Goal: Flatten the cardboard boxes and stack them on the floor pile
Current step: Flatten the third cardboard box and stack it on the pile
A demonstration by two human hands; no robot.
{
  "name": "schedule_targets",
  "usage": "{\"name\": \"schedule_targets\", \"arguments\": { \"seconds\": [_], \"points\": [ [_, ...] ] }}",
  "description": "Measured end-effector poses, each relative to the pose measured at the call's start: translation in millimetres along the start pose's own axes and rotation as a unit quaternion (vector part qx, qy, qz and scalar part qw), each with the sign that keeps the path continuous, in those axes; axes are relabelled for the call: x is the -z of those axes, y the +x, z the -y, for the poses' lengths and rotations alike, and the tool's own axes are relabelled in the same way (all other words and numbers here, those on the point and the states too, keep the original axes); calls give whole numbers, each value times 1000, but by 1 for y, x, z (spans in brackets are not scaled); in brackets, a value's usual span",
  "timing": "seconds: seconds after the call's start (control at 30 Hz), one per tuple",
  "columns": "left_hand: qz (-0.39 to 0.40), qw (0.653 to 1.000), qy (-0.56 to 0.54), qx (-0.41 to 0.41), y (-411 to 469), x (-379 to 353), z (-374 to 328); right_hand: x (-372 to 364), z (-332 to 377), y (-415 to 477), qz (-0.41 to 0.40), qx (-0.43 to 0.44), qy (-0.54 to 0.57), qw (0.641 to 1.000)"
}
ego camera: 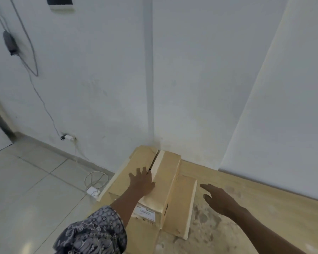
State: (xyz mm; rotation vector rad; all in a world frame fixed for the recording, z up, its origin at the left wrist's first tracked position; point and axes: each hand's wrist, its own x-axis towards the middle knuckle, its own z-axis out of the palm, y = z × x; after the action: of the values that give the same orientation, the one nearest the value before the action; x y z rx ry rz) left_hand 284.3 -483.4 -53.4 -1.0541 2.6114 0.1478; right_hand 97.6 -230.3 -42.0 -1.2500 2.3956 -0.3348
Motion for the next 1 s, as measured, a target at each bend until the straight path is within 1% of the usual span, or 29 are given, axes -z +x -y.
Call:
{"name": "schedule_targets", "arguments": {
  "seconds": [0.1,0.23,0.33,0.4,0.47,0.57,0.6,0.63,0.67,0.73,0.8,0.83,0.87,0.9,0.93,0.97,1.0],
  "points": [
    [40,997,-58,40,15,-19,0,-14,2,1,10,-20,8,1000],
    [57,987,-130,69,23,-33,-10,-26,2,0,21,-43,-2,999],
    [30,976,-194,93,30,-29,-15,-29,5,-3,29,-46,11,998],
    [2,962,-252,104,29,-23,-18,-30,6,-2,35,-45,17,998],
    [-15,952,-290,94,24,-20,-27,-31,12,2,30,-40,28,998],
    [-36,946,-317,53,10,-21,-50,-29,34,8,17,-31,57,998],
    [-48,935,-352,26,3,-19,-59,-29,44,10,3,-31,79,996],
    [-55,914,-401,-12,-5,-16,-68,-28,53,12,-16,-34,113,993],
    [-46,888,-455,-53,-16,-10,-79,-25,63,12,-38,-40,157,986],
    [-6,849,-516,-116,-36,0,-100,-18,77,13,-88,-57,261,960],
    [28,830,-537,-145,-46,6,-117,-7,79,16,-135,-94,344,925],
    [51,821,-546,-157,-49,6,-123,-2,76,18,-144,-120,363,913],
    [79,811,-553,-173,-50,5,-126,3,71,19,-150,-145,361,909],
    [112,798,-560,-194,-53,4,-128,8,64,19,-158,-164,339,913],
    [142,792,-554,-213,-55,1,-129,13,56,18,-169,-180,313,917],
    [158,798,-533,-232,-59,2,-131,17,47,15,-182,-195,296,917],
    [158,814,-499,-252,-64,5,-133,22,40,10,-191,-204,290,915]
  ]
}}
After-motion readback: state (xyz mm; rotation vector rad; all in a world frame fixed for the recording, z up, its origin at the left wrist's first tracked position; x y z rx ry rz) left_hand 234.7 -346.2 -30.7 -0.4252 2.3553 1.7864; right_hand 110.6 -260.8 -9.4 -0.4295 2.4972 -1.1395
